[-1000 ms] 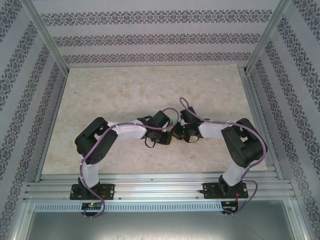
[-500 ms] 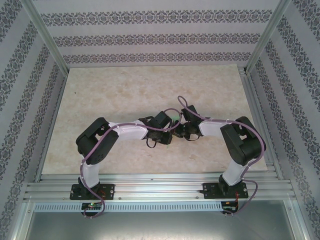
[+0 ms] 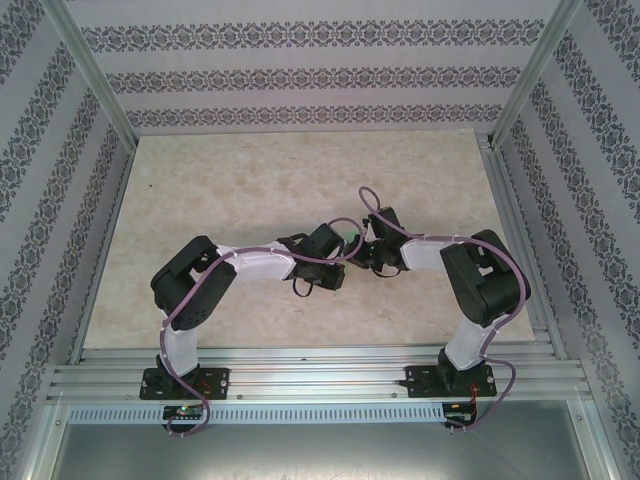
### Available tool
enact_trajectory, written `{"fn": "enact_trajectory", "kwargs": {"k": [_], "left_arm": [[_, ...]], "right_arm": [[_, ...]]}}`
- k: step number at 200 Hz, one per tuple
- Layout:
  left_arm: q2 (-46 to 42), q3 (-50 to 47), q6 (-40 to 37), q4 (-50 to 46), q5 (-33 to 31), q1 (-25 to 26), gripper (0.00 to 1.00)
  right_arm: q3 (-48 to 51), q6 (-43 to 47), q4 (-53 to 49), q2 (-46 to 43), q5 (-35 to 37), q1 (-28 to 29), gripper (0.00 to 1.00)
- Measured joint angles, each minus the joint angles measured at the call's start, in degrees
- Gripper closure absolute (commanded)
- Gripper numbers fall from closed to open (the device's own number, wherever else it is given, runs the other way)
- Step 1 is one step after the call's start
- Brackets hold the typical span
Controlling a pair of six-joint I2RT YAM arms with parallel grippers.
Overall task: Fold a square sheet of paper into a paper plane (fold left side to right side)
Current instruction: Fold the wing for the fifth time at the center of the table.
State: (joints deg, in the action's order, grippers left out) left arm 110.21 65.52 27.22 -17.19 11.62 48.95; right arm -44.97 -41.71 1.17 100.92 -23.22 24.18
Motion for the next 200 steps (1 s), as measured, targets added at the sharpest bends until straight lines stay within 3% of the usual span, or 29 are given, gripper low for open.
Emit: {"fn": "enact_trajectory", "kwargs": {"k": [75,200], "left_arm": [[0.07,-0.33,0.04,1.05,-0.92,-0.02,0.85],[0.22,-0.33,-0.02,1.77,-1.51,0.00,0.85]], "right_arm": [[-3.32,3.13,-1.22,3.19,-4.52,-1.99,0.94],[-10.64,8.44,-5.25,7.82,-4.63,-6.10,0.92]]}}
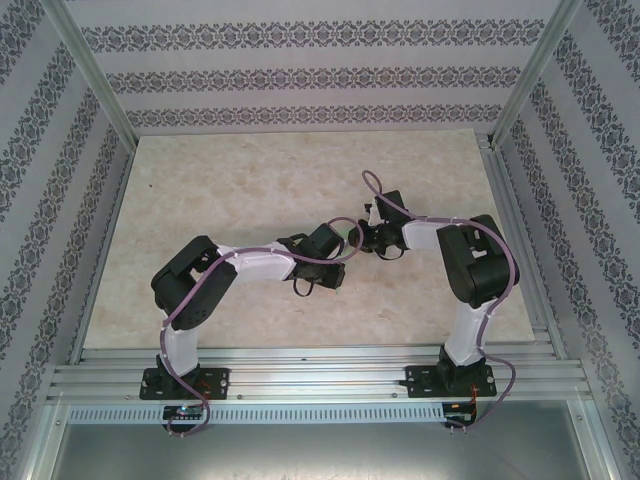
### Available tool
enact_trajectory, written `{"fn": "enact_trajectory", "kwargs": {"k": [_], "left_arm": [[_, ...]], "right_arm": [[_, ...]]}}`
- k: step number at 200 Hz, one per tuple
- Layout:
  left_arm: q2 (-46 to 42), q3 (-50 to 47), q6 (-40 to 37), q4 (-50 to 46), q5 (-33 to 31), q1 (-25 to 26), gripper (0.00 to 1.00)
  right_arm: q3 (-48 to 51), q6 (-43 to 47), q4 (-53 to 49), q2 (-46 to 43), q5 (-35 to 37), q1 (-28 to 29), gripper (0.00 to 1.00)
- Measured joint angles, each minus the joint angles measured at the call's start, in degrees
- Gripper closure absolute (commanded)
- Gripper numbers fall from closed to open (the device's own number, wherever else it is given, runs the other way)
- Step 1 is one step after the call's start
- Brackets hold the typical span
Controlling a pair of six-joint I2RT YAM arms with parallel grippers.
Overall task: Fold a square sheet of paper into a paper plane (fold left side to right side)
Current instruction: Fold the wing for the fifth time at the center of the table.
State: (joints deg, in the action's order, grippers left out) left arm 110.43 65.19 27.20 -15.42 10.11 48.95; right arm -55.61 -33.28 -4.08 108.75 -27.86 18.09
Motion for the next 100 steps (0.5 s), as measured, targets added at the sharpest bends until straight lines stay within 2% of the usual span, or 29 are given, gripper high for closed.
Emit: {"fn": "enact_trajectory", "kwargs": {"k": [100], "left_arm": [[0.28,0.02,-0.02,1.05,-0.61,0.00,0.86]], "right_arm": [[-6.32,0.48,-1.84,4.28,-0.24,-4.31,0.91]]}}
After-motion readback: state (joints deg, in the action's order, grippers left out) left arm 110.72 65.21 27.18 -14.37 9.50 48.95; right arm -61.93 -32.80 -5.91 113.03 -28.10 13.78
